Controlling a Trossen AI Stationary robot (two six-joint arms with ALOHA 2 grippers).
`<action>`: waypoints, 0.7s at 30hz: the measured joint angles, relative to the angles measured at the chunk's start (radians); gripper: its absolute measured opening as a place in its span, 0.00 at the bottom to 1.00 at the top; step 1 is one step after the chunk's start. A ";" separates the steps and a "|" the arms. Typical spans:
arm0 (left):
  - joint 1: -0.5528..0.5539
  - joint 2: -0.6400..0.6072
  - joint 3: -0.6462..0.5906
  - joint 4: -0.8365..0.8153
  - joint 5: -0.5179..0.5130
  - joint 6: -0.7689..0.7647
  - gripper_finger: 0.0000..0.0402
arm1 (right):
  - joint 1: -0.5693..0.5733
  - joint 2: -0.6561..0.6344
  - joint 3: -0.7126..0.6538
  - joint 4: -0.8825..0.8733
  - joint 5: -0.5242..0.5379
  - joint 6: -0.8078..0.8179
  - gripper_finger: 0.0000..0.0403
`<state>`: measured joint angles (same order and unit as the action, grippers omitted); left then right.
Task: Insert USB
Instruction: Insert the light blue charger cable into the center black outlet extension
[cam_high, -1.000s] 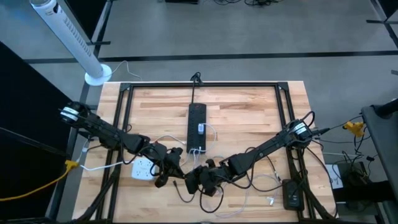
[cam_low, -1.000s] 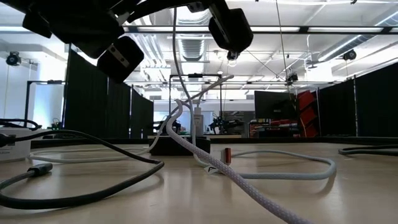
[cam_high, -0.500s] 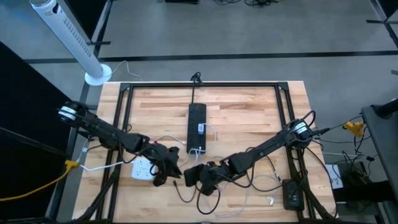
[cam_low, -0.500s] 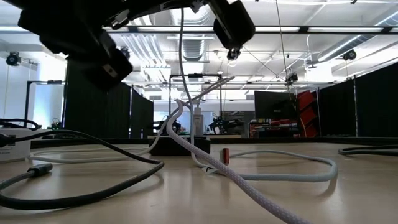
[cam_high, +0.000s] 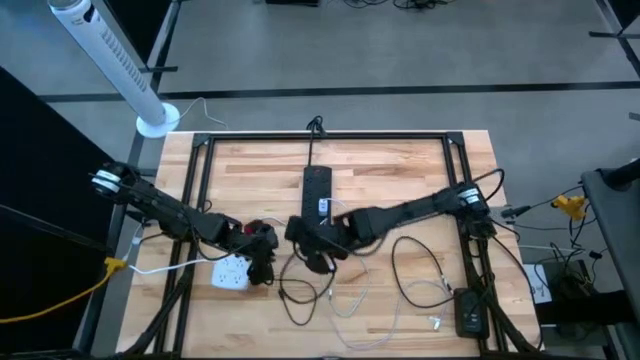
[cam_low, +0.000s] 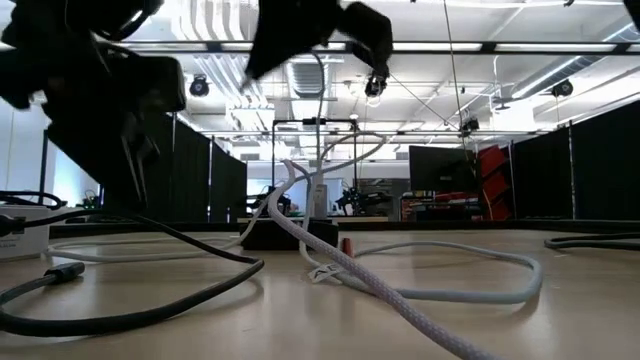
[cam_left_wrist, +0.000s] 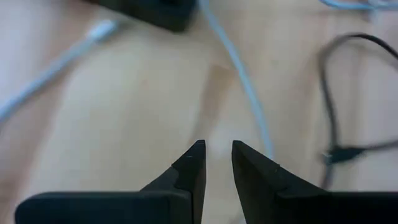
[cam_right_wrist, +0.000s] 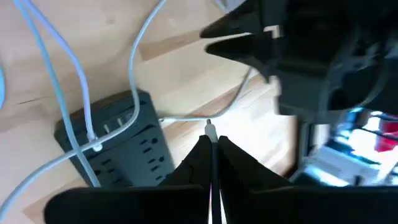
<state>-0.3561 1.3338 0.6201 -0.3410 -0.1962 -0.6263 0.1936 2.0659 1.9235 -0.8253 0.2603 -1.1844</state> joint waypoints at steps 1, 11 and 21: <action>0.001 0.000 0.000 -0.001 -0.031 0.014 0.16 | -0.011 0.015 0.015 -0.018 -0.007 0.006 0.00; 0.016 0.005 -0.002 0.080 -0.179 0.179 0.16 | -0.055 0.187 0.107 -0.169 -0.029 -0.019 0.00; 0.021 0.005 -0.082 0.059 -0.331 0.180 0.16 | -0.080 0.231 0.108 -0.174 -0.035 -0.021 0.00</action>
<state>-0.3348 1.3384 0.5376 -0.2816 -0.5271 -0.4465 0.1139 2.2972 2.0312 -0.9993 0.2255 -1.2051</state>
